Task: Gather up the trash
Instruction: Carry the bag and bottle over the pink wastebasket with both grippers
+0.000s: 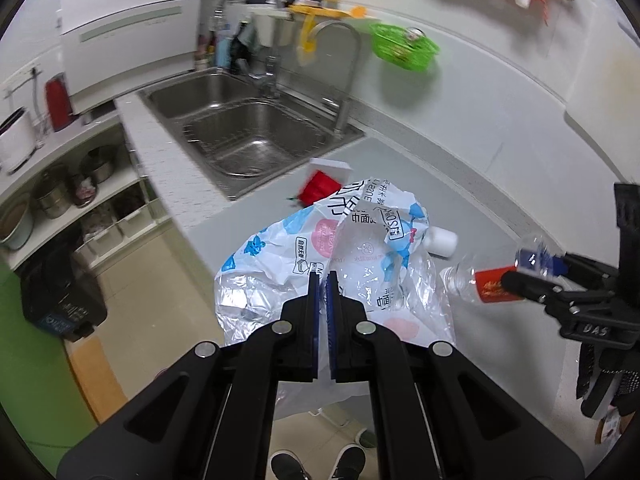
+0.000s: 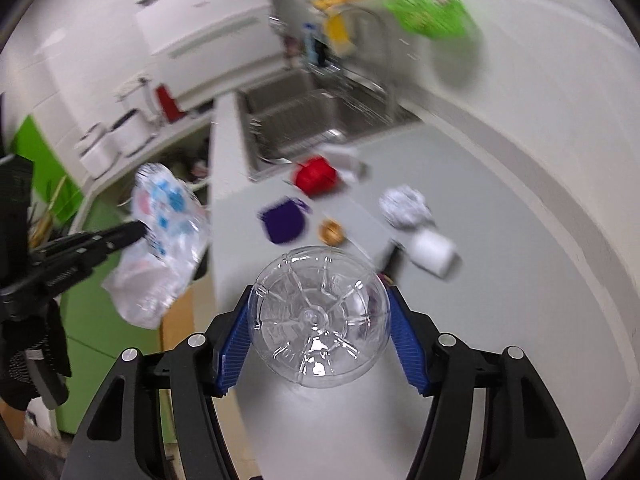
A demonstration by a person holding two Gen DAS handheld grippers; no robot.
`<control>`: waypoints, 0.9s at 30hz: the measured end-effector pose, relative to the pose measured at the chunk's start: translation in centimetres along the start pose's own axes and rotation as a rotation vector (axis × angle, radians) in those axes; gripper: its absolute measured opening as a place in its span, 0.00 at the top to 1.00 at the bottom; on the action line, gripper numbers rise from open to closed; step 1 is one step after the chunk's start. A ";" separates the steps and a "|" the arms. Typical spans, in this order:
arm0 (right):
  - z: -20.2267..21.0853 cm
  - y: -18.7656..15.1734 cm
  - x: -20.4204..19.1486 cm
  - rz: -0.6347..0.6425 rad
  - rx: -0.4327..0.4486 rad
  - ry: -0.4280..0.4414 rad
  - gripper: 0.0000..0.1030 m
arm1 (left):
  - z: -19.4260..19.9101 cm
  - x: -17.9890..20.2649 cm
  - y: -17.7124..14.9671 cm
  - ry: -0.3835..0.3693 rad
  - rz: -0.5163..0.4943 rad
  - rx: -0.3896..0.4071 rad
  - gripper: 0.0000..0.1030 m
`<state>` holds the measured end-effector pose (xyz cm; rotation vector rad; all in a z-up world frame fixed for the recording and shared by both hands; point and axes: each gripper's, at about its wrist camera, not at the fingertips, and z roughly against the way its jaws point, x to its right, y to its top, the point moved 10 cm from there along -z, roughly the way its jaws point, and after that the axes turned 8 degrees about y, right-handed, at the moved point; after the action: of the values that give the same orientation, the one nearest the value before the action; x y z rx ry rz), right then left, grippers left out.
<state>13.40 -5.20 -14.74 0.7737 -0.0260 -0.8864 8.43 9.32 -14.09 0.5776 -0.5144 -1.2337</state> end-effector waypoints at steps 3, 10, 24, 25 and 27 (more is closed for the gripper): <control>-1.2 1.7 -3.8 0.071 0.013 0.070 0.40 | 1.3 -3.0 -0.5 0.044 0.040 0.010 0.97; -5.7 3.2 -14.1 0.225 -0.022 0.238 0.40 | 4.2 -12.9 -4.2 0.198 0.170 -0.004 0.97; -23.7 -2.2 -30.1 0.367 -0.222 0.418 0.40 | -2.4 -32.1 -17.8 0.313 0.388 -0.158 0.97; -25.7 -3.3 -30.8 0.367 -0.242 0.424 0.40 | -3.4 -33.0 -19.1 0.315 0.397 -0.172 0.97; -28.5 -5.0 -31.4 0.372 -0.270 0.427 0.40 | -6.7 -34.8 -21.9 0.310 0.416 -0.208 0.97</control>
<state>-1.17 32.04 -29.79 0.6622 0.3115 -0.3502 -11.74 38.83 -35.37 0.4457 -0.2244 -0.7719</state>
